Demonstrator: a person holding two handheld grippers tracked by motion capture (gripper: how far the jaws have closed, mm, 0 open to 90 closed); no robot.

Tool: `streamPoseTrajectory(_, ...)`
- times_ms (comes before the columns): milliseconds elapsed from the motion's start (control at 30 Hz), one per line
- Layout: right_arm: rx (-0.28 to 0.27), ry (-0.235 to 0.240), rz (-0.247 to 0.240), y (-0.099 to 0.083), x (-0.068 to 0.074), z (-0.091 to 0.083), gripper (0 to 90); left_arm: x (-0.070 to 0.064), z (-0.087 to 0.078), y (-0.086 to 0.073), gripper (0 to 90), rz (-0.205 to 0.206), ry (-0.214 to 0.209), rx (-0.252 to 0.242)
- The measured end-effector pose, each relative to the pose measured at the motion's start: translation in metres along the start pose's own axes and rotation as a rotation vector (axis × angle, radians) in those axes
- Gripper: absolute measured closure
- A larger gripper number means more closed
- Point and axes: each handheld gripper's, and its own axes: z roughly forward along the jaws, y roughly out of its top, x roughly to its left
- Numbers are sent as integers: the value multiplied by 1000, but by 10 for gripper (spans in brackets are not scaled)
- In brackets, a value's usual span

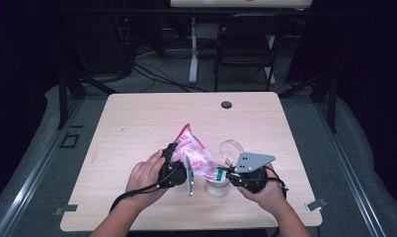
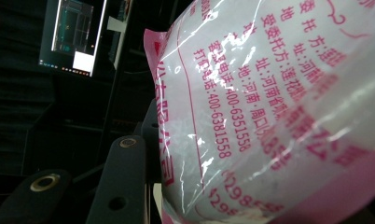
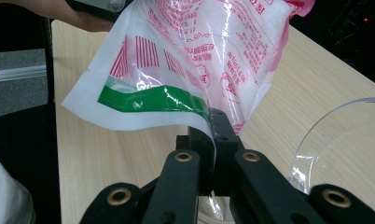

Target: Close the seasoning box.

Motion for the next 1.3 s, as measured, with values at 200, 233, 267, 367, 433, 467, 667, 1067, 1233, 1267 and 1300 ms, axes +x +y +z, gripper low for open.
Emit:
streamPoseTrajectory(200,-1,-2,2,0,0,-1,900,1,-1,1,610,4,5,-6)
streamPoseTrajectory(233,0,-3,2,0,0,-1,900,1,-1,1,610,4,6,-7)
streamPoseTrajectory(267,-2,-2,3,0,0,-1,900,1,-1,1,610,4,6,-7)
streamPoseTrajectory(367,0,-2,3,0,0,-1,900,1,-2,1,610,8,8,-8)
streamPoseTrajectory(433,2,-3,2,-1,0,-1,900,2,-1,2,610,13,10,-10)
streamPoseTrajectory(467,1,-2,2,-1,0,-1,900,2,-1,2,610,16,12,-12)
streamPoseTrajectory(667,4,-1,4,-2,-1,-1,900,2,-2,3,611,23,15,-11)
streamPoseTrajectory(1067,11,2,12,-5,-3,1,900,1,-2,4,611,30,24,-12)
streamPoseTrajectory(1233,12,1,15,-6,-4,1,900,1,-2,5,611,29,24,-12)
streamPoseTrajectory(1267,14,0,13,-6,-4,1,900,1,-1,5,611,30,24,-11)
streamPoseTrajectory(1300,14,3,14,-6,-4,1,900,1,-1,5,611,30,25,-10)
